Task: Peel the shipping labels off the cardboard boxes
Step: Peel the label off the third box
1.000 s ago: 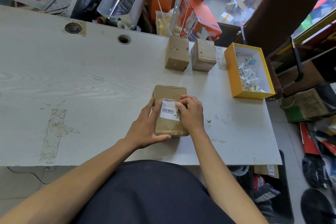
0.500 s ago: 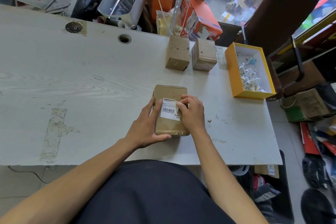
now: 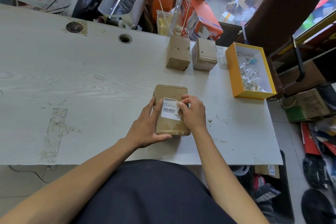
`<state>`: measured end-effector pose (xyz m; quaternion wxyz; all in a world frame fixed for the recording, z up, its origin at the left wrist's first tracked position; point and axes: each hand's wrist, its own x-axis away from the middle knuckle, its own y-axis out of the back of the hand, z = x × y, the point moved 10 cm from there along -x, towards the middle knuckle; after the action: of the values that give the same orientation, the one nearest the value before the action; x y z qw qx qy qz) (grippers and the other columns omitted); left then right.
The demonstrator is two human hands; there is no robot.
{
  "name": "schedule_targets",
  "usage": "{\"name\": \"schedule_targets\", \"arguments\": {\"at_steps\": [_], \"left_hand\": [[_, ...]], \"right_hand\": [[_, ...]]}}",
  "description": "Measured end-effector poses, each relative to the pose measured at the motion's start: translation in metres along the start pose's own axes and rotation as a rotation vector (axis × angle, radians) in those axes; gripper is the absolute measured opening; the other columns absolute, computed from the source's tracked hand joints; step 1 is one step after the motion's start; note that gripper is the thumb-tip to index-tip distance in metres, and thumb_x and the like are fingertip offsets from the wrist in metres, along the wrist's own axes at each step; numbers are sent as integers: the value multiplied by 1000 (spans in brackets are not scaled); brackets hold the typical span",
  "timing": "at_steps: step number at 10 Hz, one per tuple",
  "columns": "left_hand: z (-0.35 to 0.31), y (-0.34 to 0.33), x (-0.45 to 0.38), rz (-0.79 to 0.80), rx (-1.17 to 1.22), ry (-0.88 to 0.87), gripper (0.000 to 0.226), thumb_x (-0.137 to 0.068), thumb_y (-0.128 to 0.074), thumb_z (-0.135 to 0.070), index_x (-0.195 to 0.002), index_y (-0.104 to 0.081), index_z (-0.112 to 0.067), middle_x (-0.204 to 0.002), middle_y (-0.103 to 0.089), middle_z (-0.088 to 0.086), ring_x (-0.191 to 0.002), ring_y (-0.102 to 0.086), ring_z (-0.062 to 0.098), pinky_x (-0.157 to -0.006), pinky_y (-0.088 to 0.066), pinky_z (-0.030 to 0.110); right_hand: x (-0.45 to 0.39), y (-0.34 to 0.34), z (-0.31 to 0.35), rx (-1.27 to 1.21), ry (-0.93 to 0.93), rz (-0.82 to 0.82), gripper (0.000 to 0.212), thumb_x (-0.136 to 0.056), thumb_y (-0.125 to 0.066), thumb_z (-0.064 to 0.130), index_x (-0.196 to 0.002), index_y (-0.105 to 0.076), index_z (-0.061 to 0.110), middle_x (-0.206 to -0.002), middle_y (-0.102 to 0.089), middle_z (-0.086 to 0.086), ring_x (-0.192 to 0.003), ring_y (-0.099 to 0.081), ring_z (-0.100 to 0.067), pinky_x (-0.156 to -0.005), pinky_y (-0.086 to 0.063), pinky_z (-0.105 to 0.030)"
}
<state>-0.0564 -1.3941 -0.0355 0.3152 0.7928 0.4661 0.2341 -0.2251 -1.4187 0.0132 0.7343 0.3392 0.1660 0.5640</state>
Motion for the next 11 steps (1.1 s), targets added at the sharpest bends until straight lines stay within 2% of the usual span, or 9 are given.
{"name": "schedule_targets", "arguments": {"at_steps": [11], "left_hand": [[1, -1, -1, -11, -10, -16, 127, -65, -73, -70, -155, 11, -40, -165, 13, -8, -149, -12, 17, -92, -52, 43]], "right_hand": [[-1, -1, -4, -7, -7, -8, 17, -86, -66, 17, -69, -63, 17, -113, -66, 6, -109, -55, -16, -84, -35, -23]]}}
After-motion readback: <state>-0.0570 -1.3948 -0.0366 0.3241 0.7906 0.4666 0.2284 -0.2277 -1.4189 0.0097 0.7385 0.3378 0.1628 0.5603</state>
